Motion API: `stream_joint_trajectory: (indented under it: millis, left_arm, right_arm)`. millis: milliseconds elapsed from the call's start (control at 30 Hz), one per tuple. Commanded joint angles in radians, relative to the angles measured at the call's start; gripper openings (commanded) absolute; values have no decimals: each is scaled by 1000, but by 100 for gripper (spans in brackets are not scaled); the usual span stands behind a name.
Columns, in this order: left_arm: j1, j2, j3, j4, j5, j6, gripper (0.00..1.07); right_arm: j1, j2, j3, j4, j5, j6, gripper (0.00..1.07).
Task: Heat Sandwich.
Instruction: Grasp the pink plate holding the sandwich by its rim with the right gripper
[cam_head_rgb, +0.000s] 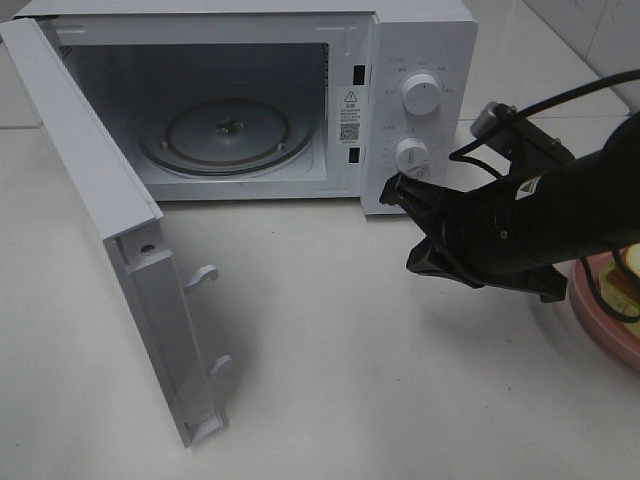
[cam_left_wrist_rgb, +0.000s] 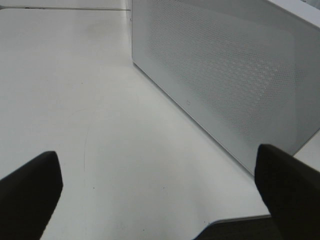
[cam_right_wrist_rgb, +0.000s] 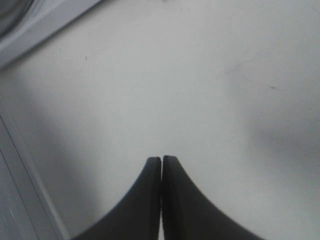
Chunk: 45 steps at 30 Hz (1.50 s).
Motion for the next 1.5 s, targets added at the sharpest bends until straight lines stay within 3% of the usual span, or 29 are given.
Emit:
stream_joint_trajectory:
  millis: [33,300,433,667,900,933,1000,1133,1267,1500]
  left_arm:
    - [-3,-15,0,-1,-14,2,98]
    - [-3,-15,0,-1,-14,2,98]
    - [-3,-15,0,-1,-14,2,98]
    - [-3,-15,0,-1,-14,2,98]
    - [-3,-15,0,-1,-14,2,98]
    - [-3,-15,0,-1,-14,2,98]
    - [-3,-15,0,-1,-14,2,98]
    - [-3,-15,0,-1,-14,2,98]
    - [-3,-15,0,-1,-14,2,98]
    - [-3,-15,0,-1,-14,2,98]
  right_arm:
    - [-23,-12,-66,-92,199,-141,2]
    - [-23,-17,-200,-407,547,-221,4]
    - [-23,-17,-242,-485,693,-221,6]
    - [-23,-34,-259,-493,792,-259,14]
    - [-23,-129,-259,-497,781,-310,38]
    - [-23,-156,-259,-502,788,-324,47]
    - [-23,-171,-259,-507,792,-332,52]
    - [-22,-233,-259,-536,800,-346,77]
    - [-22,-251,-259,-595,831,-349,86]
    - [-22,-250,-258,-638,863,-337,84]
